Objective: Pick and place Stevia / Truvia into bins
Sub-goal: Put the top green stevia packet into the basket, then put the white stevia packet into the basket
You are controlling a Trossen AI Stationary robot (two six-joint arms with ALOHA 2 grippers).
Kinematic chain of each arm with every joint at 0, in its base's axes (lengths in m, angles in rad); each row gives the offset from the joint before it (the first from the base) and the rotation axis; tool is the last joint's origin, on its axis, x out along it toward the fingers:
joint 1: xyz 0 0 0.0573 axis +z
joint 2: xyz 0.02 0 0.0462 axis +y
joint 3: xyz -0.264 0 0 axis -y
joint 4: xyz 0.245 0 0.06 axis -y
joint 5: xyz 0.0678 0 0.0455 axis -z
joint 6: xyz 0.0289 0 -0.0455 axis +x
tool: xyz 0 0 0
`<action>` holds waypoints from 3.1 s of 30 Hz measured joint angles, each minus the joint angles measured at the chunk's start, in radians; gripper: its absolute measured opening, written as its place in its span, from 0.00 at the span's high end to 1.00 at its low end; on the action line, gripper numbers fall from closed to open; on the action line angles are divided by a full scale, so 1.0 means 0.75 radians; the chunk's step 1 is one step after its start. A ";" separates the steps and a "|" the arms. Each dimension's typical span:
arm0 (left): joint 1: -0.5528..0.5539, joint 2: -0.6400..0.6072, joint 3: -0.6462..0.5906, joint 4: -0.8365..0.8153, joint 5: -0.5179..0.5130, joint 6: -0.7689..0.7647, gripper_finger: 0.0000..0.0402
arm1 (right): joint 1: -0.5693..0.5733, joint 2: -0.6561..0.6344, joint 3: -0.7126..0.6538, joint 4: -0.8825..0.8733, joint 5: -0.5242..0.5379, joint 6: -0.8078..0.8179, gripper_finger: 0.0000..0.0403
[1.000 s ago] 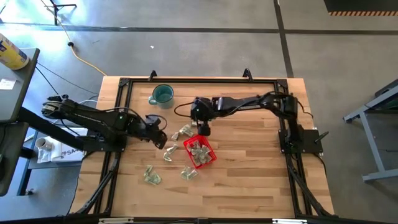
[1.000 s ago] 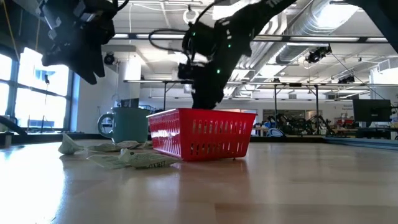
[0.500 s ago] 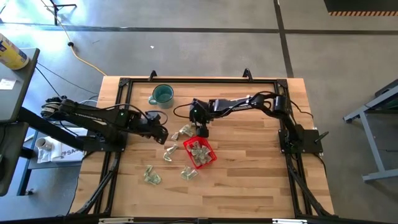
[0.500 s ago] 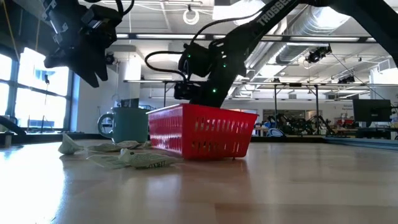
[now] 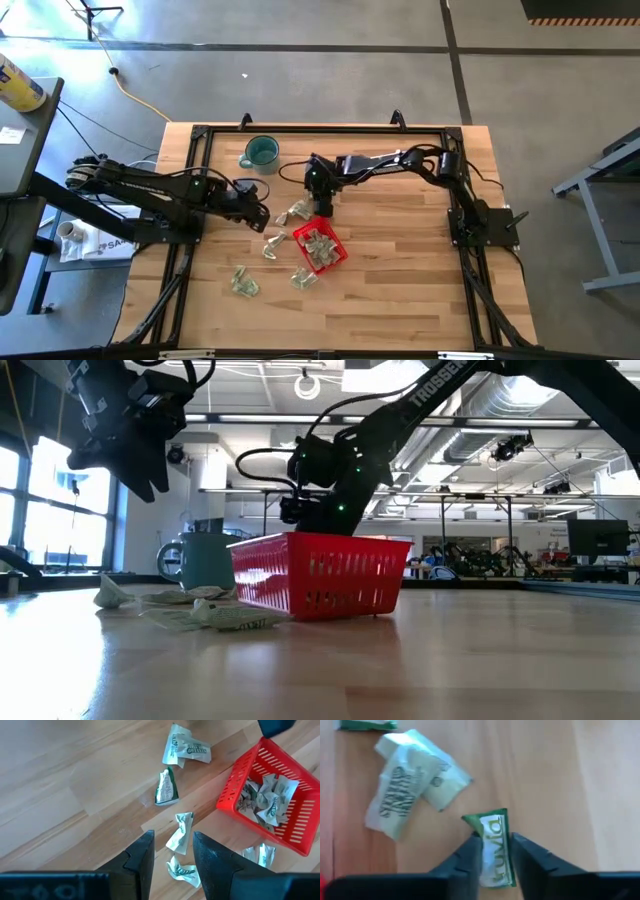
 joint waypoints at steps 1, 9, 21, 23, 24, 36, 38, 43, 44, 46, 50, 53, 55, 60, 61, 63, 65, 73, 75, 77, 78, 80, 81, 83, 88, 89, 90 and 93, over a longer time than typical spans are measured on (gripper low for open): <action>0.000 0.000 0.000 0.000 0.000 0.000 0.58 | -0.006 0.002 0.017 -0.022 -0.002 0.023 0.80; 0.000 0.000 0.000 -0.001 0.019 0.033 0.58 | -0.008 -0.030 0.285 -0.279 0.071 0.044 0.95; -0.015 0.001 0.000 -0.120 0.101 0.162 0.58 | 0.282 -0.068 0.396 -0.757 -0.346 0.014 0.92; -0.038 0.001 0.000 -0.129 0.107 0.179 0.58 | 0.344 -0.068 0.376 -0.709 -0.342 0.044 0.87; -0.051 0.001 0.000 -0.132 0.113 0.184 0.58 | 0.371 -0.068 0.368 -0.666 -0.324 0.065 0.85; -0.381 0.001 0.000 -0.190 0.161 -0.024 0.58 | 0.548 -0.069 0.361 -0.655 0.245 0.388 0.42; -0.440 0.000 -0.015 -0.203 0.174 -0.149 0.58 | 0.581 -0.069 0.361 -0.709 0.293 0.460 0.35; -0.608 0.022 -0.094 -0.157 0.228 -0.559 0.58 | 0.670 -0.069 0.361 -0.871 0.397 0.667 0.25; -0.642 0.037 -0.108 -0.127 0.227 -0.635 0.58 | 0.689 -0.069 0.361 -0.900 0.427 0.696 0.24; -0.709 0.078 -0.136 -0.061 0.208 -0.771 0.58 | 0.725 -0.069 0.361 -0.965 0.488 0.741 0.23; -0.778 0.209 -0.157 0.056 0.195 -0.939 0.58 | 0.771 -0.069 0.361 -1.084 0.555 0.807 0.23; -0.787 0.313 -0.158 0.107 0.214 -1.006 0.58 | 0.782 -0.069 0.361 -1.145 0.593 0.828 0.23; -0.787 0.374 -0.158 0.103 0.237 -1.044 0.58 | 0.781 -0.069 0.361 -1.173 0.607 0.832 0.23; -0.786 0.462 -0.158 0.167 0.225 -1.056 0.58 | 0.778 -0.070 0.361 -1.203 0.643 0.857 0.23; -0.786 0.471 -0.158 0.186 0.217 -1.053 0.58 | 0.778 -0.070 0.361 -1.202 0.643 0.857 0.23; -0.786 0.473 -0.158 0.217 0.201 -1.054 0.58 | 0.778 -0.070 0.361 -1.207 0.645 0.855 0.23; -0.786 0.477 -0.158 0.258 0.195 -1.054 0.58 | 0.779 -0.073 0.361 -1.205 0.648 0.837 0.23; -0.786 0.501 -0.157 0.249 0.108 -1.054 0.58 | 0.802 -0.148 0.361 -1.245 0.829 0.832 0.23; -0.786 0.521 -0.154 0.226 0.108 -1.055 0.58 | 0.800 -0.184 0.361 -1.267 0.895 0.842 0.23; -0.786 0.541 -0.148 0.212 0.107 -1.051 0.58 | 0.793 -0.221 0.361 -1.289 0.950 0.866 0.23; -0.786 0.550 -0.149 0.212 0.107 -1.048 0.59 | 0.788 -0.241 0.361 -1.304 0.972 0.879 0.23; -0.786 0.563 -0.149 0.207 0.104 -1.044 0.62 | 0.782 -0.275 0.361 -1.338 1.008 0.913 0.23; -0.786 0.564 -0.149 0.201 0.098 -1.043 0.65 | 0.777 -0.293 0.361 -1.353 1.027 0.930 0.23; -0.786 0.565 -0.150 0.185 0.087 -1.043 0.72 | 0.773 -0.325 0.361 -1.401 1.079 0.975 0.23; -0.786 0.566 -0.154 0.131 -0.030 -1.016 0.93 | 0.772 -0.413 0.361 -1.570 1.209 1.199 0.23; -0.786 0.563 -0.154 0.129 -0.064 -1.010 0.95 | 0.772 -0.429 0.358 -1.572 1.216 1.230 0.23; -0.786 0.559 -0.148 0.129 -0.104 -1.006 0.95 | 0.773 -0.455 0.343 -1.564 1.218 1.238 0.23; -0.750 0.537 -0.121 0.126 -0.253 -0.933 0.93 | 0.791 -0.518 0.288 -1.569 1.219 1.302 0.23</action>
